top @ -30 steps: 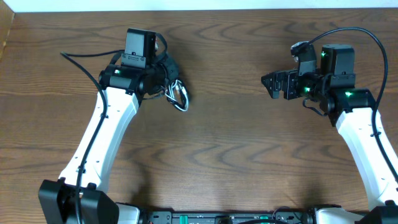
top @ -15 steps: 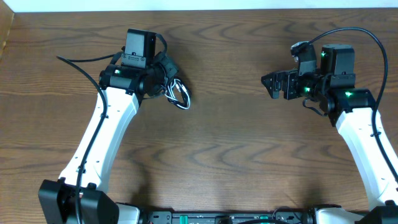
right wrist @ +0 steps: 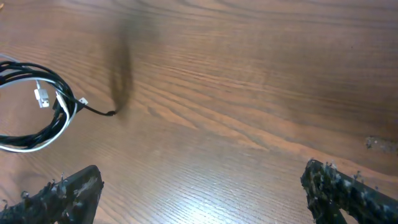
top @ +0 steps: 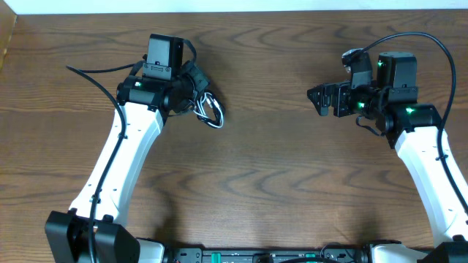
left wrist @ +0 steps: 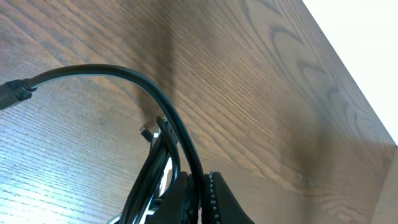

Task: Untangle cables

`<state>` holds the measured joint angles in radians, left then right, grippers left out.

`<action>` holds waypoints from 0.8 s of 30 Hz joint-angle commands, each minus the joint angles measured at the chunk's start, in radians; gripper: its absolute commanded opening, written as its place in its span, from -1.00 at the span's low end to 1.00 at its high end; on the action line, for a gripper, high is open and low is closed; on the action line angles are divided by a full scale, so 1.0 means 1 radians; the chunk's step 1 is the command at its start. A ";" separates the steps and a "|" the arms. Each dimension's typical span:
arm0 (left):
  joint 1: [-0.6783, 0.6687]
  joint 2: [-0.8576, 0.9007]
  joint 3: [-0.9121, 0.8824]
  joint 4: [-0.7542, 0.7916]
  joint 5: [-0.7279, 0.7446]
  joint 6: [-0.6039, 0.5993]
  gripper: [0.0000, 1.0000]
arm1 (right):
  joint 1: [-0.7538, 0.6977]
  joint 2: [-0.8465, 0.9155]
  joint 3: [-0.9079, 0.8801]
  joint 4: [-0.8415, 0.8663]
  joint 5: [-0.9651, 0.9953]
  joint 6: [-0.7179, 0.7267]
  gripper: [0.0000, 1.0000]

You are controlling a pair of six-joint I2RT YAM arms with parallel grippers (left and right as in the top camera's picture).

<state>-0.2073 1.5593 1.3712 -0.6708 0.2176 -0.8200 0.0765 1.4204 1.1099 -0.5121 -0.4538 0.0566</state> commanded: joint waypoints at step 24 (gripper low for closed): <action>-0.001 -0.010 -0.021 -0.056 0.402 0.536 -0.85 | 0.004 0.007 0.006 -0.005 0.018 -0.009 0.98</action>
<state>-0.2077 1.5593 1.3640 -0.7322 0.5083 -0.3626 0.0765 1.4204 1.1099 -0.5129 -0.4461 0.0563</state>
